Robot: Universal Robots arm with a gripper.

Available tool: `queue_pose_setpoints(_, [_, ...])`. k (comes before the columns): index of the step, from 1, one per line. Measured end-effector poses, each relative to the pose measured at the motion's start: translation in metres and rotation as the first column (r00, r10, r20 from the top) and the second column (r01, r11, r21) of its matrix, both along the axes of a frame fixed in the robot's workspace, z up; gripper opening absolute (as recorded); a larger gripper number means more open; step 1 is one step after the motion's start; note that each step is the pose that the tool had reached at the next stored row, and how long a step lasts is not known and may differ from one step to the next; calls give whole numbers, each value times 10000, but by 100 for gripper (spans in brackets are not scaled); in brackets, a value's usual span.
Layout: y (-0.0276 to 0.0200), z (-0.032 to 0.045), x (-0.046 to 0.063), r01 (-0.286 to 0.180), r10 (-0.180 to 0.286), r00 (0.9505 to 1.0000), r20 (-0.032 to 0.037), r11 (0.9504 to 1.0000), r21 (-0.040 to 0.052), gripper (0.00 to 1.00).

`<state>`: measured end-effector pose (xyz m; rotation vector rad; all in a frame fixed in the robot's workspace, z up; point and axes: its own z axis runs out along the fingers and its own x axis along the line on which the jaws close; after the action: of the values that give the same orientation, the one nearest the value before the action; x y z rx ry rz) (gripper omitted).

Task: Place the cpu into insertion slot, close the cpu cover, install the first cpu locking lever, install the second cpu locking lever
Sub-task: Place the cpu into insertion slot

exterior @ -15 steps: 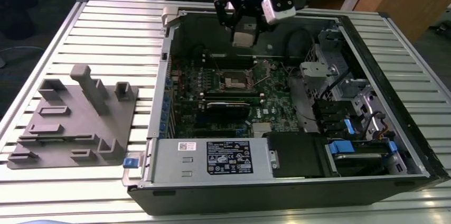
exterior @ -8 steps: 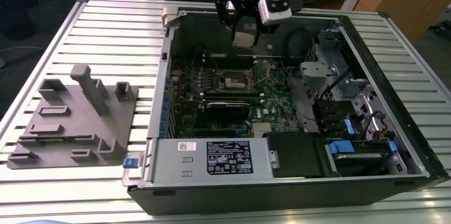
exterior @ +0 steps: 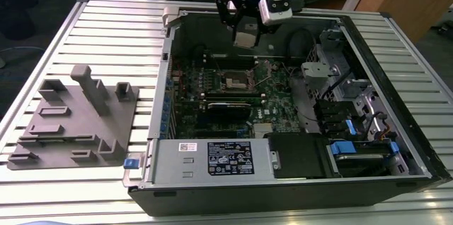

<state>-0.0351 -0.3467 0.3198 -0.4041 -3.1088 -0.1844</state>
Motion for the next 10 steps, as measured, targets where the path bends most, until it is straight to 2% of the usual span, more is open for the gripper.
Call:
queue_pose_setpoints(5, [0,0,0,886,-886,9961,0,9961,-1,54])
queue_pose_setpoints(8, [0,-1,0,1422,-1422,9898,0,9898,0,54])
queue_pose_setpoints(10, [0,-1,0,1788,-1788,9839,0,9839,0,54])
